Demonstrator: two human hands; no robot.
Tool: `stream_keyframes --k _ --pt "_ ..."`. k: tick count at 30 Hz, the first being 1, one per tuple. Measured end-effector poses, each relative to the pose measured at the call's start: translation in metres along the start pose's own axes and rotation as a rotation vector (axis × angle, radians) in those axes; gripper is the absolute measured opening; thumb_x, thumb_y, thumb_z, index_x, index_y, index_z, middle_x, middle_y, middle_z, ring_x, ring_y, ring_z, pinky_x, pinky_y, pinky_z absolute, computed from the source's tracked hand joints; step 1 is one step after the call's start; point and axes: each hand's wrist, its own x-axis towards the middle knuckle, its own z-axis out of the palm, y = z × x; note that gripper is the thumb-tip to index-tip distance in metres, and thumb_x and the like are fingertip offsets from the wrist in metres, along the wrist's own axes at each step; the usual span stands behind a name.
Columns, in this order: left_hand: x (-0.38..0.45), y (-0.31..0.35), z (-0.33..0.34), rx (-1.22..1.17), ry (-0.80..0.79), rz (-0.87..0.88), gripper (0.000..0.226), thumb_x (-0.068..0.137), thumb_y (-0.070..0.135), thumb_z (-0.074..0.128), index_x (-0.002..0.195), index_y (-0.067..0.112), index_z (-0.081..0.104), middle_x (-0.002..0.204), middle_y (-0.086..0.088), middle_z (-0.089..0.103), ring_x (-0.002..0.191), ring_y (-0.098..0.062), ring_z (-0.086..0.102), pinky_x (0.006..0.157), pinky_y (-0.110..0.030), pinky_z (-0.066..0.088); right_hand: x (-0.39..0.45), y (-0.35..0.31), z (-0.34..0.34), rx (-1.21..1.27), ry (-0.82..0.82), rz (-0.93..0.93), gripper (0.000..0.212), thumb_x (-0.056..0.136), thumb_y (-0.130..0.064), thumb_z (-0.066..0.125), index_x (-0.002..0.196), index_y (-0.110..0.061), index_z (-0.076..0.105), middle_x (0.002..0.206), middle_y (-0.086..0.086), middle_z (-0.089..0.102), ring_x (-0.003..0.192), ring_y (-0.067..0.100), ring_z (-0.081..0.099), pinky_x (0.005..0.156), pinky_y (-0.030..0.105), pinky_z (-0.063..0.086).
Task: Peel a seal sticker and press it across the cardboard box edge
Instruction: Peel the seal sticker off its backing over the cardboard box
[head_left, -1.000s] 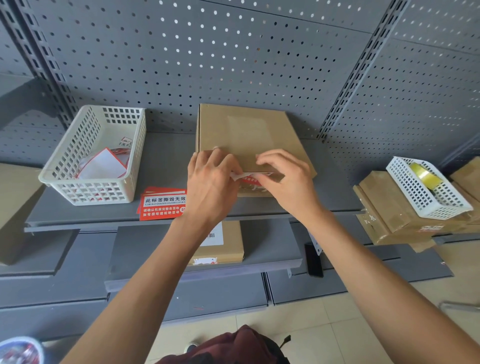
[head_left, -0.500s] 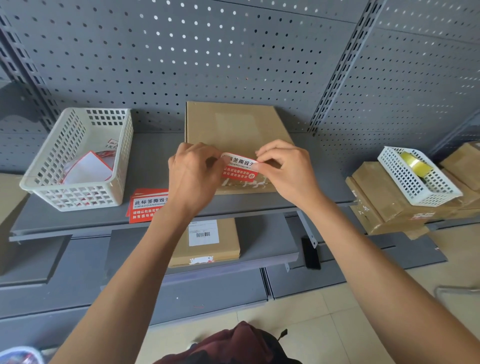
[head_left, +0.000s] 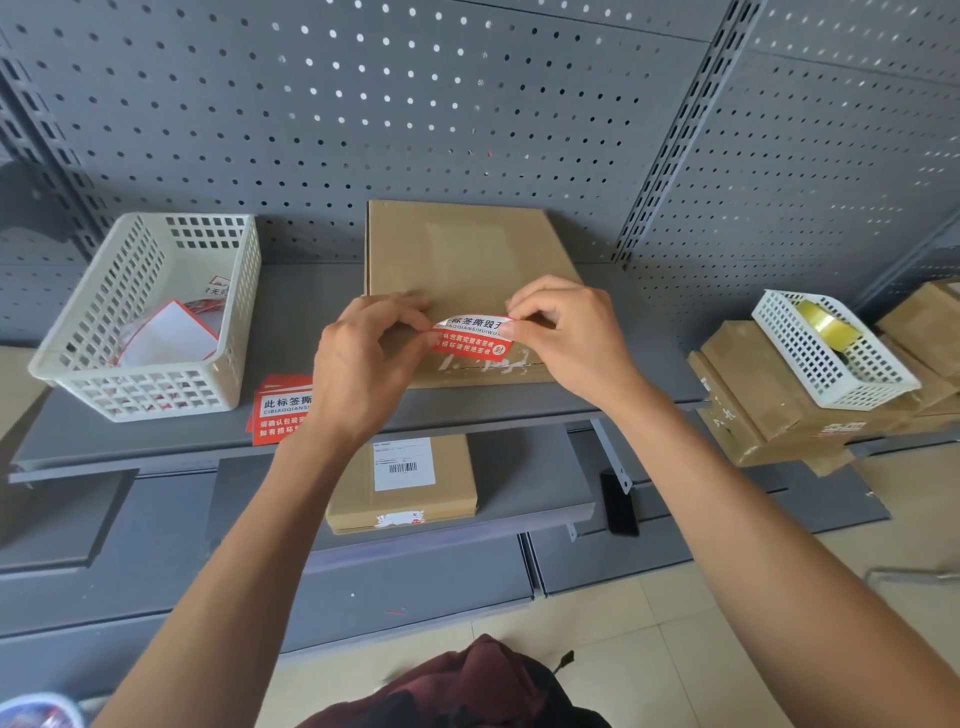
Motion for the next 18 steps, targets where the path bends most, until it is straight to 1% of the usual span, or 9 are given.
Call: stream_keyframes --k 2,4,6,9,12,14,16,18 --pt "-0.001 -0.002 -0.002 -0.021 0.009 -0.005 0.007 0.088 0.025 0.076 0.094 0.022 0.074 0.121 0.008 0.070 0.116 -0.006 0.063 0.096 -0.039 0.056 -0.001 0.001 0.002 0.021 0.012 0.014 0.007 0.082 -0.014 0.081 0.084 -0.008 0.079 0.094 -0.003 0.073 0.088 0.008 0.069 0.081 0.034 0.058" --pt "-0.001 0.001 -0.001 -0.030 0.016 -0.014 0.005 0.088 0.022 0.076 0.092 0.019 0.074 0.120 0.008 0.070 0.117 -0.007 0.063 0.097 -0.040 0.055 -0.002 0.001 0.004 0.027 0.037 0.022 0.006 0.081 -0.016 0.081 0.081 -0.011 0.078 0.093 -0.006 0.072 0.087 0.008 0.069 0.081 0.038 0.058" --pt "-0.002 0.004 0.001 -0.023 0.010 -0.014 0.004 0.089 0.020 0.075 0.091 0.016 0.074 0.120 0.007 0.070 0.119 -0.009 0.062 0.099 -0.040 0.054 -0.003 0.001 0.007 0.016 0.066 0.035 0.007 0.079 -0.019 0.080 0.078 -0.017 0.073 0.093 -0.011 0.070 0.088 0.008 0.068 0.082 0.042 0.058" --pt "-0.003 0.004 0.000 -0.022 -0.009 -0.020 0.005 0.089 0.023 0.073 0.090 0.018 0.073 0.121 0.008 0.070 0.120 -0.009 0.060 0.098 -0.042 0.053 -0.002 -0.002 0.010 0.024 0.061 0.062 0.015 0.077 -0.021 0.075 0.086 -0.025 0.065 0.096 -0.015 0.066 0.096 0.006 0.068 0.089 0.041 0.057" --pt "0.000 0.005 0.000 -0.013 -0.020 -0.032 0.006 0.089 0.027 0.070 0.089 0.021 0.071 0.120 0.013 0.069 0.118 -0.010 0.061 0.095 -0.043 0.055 0.001 -0.011 0.006 -0.006 -0.021 0.031 0.023 0.080 -0.024 0.074 0.102 -0.028 0.069 0.107 -0.015 0.067 0.104 0.006 0.064 0.097 0.033 0.052" --pt "0.001 0.004 0.001 0.002 -0.022 -0.028 0.005 0.090 0.026 0.070 0.089 0.021 0.071 0.120 0.013 0.069 0.116 -0.012 0.061 0.093 -0.044 0.055 0.005 -0.018 0.006 -0.077 -0.057 -0.029 0.021 0.082 -0.027 0.074 0.103 -0.028 0.073 0.110 -0.014 0.069 0.108 0.009 0.061 0.096 0.030 0.048" --pt "0.000 0.004 0.001 0.019 -0.014 -0.012 0.004 0.090 0.024 0.071 0.090 0.020 0.071 0.120 0.013 0.069 0.115 -0.012 0.062 0.093 -0.044 0.055 0.010 -0.024 0.012 -0.113 -0.080 -0.100 0.017 0.083 -0.030 0.075 0.099 -0.027 0.077 0.107 -0.012 0.071 0.107 0.013 0.060 0.095 0.035 0.048" --pt "0.000 0.004 0.001 0.025 -0.004 -0.002 0.003 0.090 0.023 0.071 0.090 0.020 0.070 0.119 0.015 0.068 0.115 -0.012 0.062 0.094 -0.042 0.054 0.014 -0.026 0.018 -0.125 -0.096 -0.134 0.012 0.082 -0.032 0.075 0.093 -0.027 0.078 0.101 -0.012 0.073 0.103 0.016 0.060 0.090 0.042 0.051"
